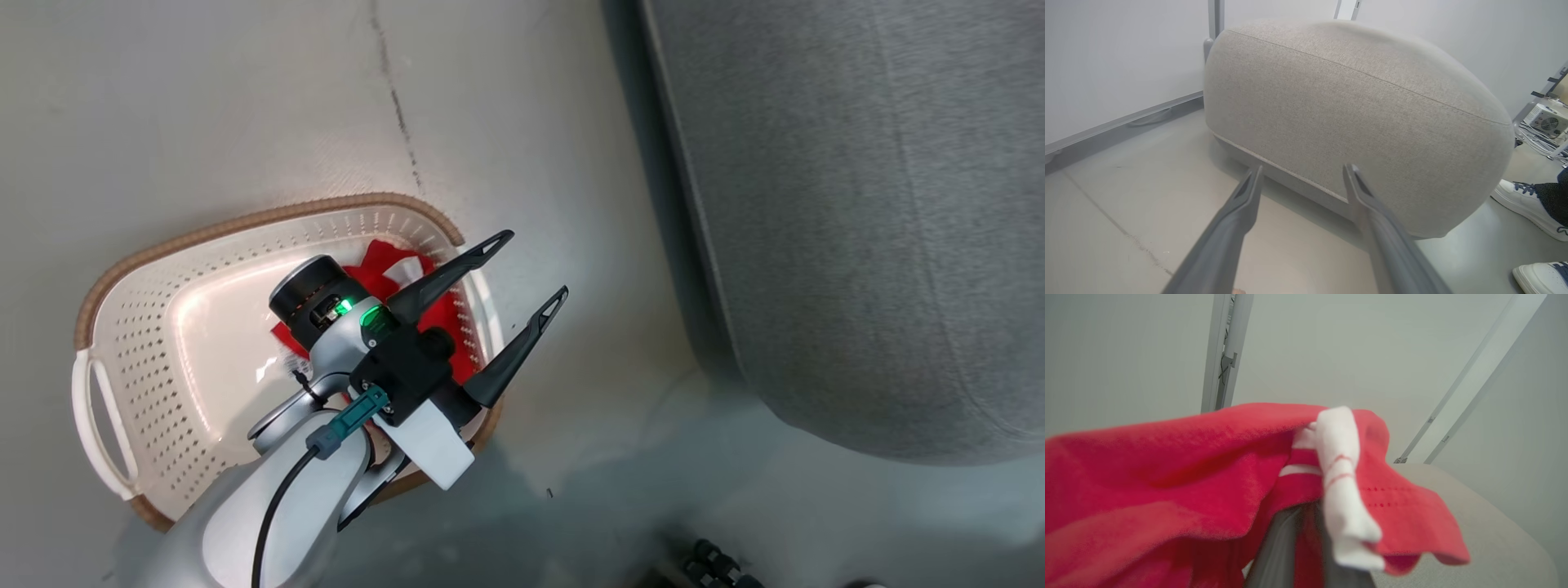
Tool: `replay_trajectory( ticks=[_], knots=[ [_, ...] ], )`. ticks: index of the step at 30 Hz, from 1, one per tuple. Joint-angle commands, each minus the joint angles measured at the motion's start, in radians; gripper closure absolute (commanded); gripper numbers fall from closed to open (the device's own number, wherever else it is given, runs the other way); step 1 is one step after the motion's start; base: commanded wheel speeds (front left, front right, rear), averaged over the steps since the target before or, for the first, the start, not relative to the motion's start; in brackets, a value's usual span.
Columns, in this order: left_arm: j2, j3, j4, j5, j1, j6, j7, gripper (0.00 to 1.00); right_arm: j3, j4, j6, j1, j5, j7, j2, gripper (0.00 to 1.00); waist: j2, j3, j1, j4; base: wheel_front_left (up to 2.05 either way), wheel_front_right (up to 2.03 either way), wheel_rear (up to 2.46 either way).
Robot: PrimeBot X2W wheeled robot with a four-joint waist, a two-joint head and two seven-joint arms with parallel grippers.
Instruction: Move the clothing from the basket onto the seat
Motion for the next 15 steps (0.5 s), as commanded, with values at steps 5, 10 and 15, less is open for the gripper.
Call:
replay_trajectory(
  ticks=[5,10,15],
  knots=[
    [0.007,-0.009,-0.001,0.014,-0.017,-0.001,-0.001,0.0,0.009,0.149,0.0,-0.063,0.011,-0.006,-0.001,1.0,0.0,0.052,0.0,0.044,0.0,0.0,0.0],
    [0.0,-0.007,-0.004,0.015,-0.025,-0.001,-0.001,0.0,0.029,0.296,0.0,-0.104,0.015,-0.005,0.0,1.0,0.0,0.073,0.0,0.06,0.0,0.0,0.0],
    [-0.004,0.002,0.0,0.02,-0.028,-0.001,-0.001,0.0,0.056,0.361,0.0,-0.128,0.018,-0.005,0.007,1.0,0.0,0.081,0.0,0.068,0.0,0.0,0.0]
  ],
)
